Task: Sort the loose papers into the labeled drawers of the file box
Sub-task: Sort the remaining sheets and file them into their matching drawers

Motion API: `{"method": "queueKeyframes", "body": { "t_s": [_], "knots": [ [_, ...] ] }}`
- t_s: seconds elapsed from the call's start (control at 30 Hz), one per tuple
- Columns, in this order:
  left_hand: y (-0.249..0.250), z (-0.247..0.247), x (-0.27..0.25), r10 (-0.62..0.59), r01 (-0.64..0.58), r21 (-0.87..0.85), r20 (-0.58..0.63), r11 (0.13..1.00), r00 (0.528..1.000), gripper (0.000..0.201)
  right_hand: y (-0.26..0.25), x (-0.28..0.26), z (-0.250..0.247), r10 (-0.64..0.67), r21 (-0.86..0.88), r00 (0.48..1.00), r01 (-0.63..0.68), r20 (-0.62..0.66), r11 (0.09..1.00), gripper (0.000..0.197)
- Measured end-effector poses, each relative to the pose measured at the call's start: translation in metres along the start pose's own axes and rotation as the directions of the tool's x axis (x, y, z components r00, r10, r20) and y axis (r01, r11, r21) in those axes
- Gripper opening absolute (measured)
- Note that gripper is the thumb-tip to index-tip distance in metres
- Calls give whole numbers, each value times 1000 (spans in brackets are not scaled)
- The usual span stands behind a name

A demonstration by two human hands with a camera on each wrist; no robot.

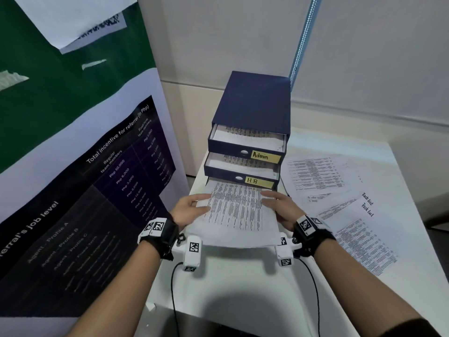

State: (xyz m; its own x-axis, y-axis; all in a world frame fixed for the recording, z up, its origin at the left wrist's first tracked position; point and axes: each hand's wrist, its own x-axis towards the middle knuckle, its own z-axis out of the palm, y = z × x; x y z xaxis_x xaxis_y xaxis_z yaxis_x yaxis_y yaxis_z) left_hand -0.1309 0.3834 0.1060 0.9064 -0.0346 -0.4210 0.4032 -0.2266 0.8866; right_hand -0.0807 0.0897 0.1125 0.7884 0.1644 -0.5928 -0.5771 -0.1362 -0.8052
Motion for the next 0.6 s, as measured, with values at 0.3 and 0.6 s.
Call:
{"method": "queueKeyframes", "body": {
  "t_s": [0.3,0.6],
  "knots": [
    [-3,14,58,-62,92,85,-299,992,952,16,11,2,-10,160,-110,954,-136,255,985,30],
    [22,28,93,-211,223,20,-249,975,945,11,6,67,-14,53,201,999,-50,-8,978,15]
  ]
}}
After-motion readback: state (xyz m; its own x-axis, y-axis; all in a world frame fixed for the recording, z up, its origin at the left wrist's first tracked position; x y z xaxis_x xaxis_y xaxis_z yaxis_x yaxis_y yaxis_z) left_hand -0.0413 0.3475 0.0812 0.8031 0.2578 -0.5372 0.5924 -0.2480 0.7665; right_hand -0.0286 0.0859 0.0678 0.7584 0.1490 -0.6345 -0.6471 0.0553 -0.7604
